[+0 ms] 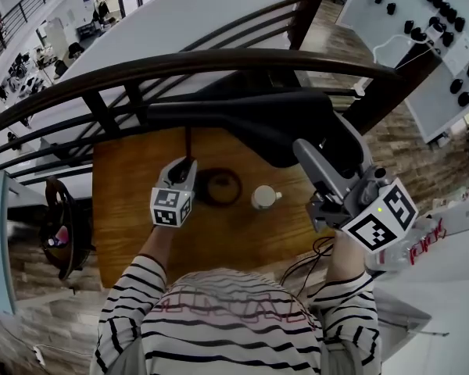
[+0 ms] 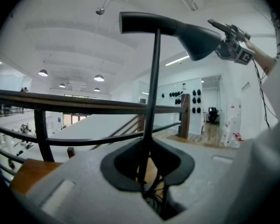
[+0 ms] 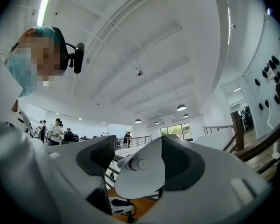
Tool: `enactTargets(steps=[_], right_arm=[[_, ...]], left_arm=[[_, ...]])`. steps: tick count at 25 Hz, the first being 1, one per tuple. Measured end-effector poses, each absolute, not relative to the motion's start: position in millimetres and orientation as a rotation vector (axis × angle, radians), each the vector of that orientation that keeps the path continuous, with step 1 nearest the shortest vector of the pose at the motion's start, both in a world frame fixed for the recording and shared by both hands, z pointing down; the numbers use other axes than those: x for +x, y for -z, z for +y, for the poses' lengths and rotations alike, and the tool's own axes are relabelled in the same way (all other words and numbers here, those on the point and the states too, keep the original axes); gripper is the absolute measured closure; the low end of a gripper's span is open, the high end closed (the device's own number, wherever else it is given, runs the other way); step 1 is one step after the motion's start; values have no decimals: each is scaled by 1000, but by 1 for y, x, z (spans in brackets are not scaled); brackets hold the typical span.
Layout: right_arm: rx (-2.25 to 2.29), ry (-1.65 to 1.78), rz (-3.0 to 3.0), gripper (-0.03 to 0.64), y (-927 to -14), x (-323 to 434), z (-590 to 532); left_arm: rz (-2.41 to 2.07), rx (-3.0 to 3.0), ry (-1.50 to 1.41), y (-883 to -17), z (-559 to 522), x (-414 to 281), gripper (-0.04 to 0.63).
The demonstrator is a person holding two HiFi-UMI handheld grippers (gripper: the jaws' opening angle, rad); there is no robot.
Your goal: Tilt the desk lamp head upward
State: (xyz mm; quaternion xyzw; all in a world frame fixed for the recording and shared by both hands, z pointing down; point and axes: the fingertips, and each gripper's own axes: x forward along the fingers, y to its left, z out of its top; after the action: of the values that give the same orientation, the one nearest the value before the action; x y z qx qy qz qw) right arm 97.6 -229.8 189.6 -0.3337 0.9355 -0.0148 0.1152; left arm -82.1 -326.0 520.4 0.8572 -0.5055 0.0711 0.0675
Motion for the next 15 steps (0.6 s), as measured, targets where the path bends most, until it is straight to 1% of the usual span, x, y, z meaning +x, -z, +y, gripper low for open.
enactTargets(steps=[15], right_arm=[[-1044, -6, 2609, 322, -193, 111, -229]], left_arm=[[-1527, 2571, -240, -522, -327, -81, 538]])
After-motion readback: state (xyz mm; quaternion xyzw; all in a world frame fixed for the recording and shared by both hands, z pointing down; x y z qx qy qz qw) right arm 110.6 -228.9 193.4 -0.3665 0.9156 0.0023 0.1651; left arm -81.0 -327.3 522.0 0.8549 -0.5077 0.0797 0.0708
